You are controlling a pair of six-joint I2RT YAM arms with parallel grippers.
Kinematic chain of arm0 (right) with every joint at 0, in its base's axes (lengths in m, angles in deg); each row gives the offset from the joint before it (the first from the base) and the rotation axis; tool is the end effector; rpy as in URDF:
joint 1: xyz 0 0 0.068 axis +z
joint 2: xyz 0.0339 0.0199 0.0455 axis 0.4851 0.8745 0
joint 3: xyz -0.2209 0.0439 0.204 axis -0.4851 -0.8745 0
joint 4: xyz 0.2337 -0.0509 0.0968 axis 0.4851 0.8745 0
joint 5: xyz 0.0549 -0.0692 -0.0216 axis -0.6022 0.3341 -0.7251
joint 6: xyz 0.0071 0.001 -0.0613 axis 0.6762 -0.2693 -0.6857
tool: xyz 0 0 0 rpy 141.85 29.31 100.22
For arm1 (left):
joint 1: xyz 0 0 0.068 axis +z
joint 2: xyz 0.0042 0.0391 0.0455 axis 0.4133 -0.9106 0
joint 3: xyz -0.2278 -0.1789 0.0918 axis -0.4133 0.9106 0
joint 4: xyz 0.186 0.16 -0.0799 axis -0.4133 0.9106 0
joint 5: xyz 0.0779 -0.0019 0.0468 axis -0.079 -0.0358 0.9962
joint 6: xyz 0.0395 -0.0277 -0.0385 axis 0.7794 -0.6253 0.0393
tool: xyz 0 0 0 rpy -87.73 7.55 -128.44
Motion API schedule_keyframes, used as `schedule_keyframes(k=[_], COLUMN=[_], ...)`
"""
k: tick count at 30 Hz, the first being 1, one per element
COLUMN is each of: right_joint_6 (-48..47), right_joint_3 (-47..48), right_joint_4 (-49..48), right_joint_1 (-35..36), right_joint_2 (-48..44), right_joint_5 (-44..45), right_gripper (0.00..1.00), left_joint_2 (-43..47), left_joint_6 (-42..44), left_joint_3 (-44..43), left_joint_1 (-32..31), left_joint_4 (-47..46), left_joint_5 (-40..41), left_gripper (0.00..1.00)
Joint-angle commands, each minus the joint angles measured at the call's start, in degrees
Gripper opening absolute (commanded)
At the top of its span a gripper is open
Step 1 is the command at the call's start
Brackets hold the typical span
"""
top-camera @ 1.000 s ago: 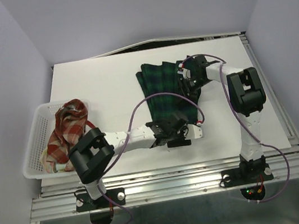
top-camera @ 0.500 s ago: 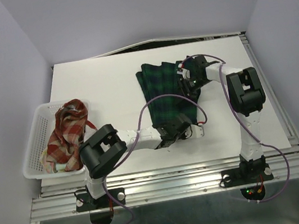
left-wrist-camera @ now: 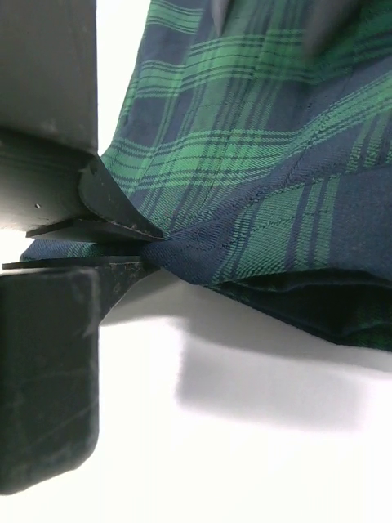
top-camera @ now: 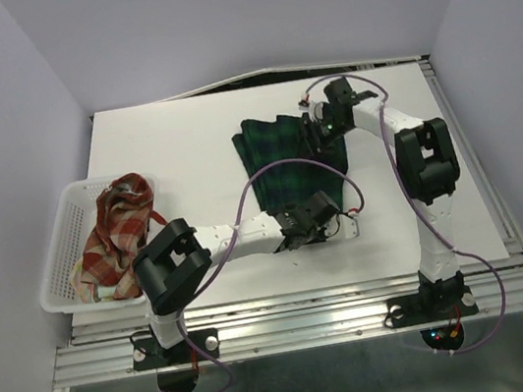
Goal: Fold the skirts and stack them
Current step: Fold the skirt
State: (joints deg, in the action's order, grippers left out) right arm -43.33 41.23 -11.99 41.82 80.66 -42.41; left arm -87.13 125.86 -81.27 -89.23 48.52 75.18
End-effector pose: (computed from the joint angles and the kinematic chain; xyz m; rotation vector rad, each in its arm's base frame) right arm 0.4402 0.1354 0.1879 -0.5056 2.6126 1.2144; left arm 0.1797 -0.3592 0.2049 1.8352 1.5591 0.0499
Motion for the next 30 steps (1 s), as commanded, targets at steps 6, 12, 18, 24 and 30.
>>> schedule_keyframes(k=[6,12,18,24,30], right_joint_6=[9.5,15.7,11.8,8.8,5.6], right_joint_3=[28.3,23.9,6.0,-5.1,-12.7], right_joint_4=[-7.3,-14.8,-19.4,-19.3,-18.3], right_joint_1=[0.4,2.3,6.4,6.9,7.4], right_joint_2=[8.8,16.1,13.2,11.5,3.6], right_joint_5=[-4.6,-14.3,-15.3,-13.7,-13.1], right_gripper=[0.65,0.63,0.63,0.61,0.6], left_joint_2=[6.9,7.3,8.3,10.5,13.2], left_joint_6=[-7.2,-7.9,-7.5,-7.4,-6.4], left_joint_3=[-4.0,-8.0,-13.1,-19.8,-21.6], left_joint_1=[-1.8,-1.8,-1.6,-1.1,-1.0], left_joint_4=[13.8,17.2,20.5,24.9,28.0], left_joint_5=[-8.2,-9.5,-10.3,-11.9,-13.7], left_gripper=[0.0,0.0,0.0,0.0,0.0])
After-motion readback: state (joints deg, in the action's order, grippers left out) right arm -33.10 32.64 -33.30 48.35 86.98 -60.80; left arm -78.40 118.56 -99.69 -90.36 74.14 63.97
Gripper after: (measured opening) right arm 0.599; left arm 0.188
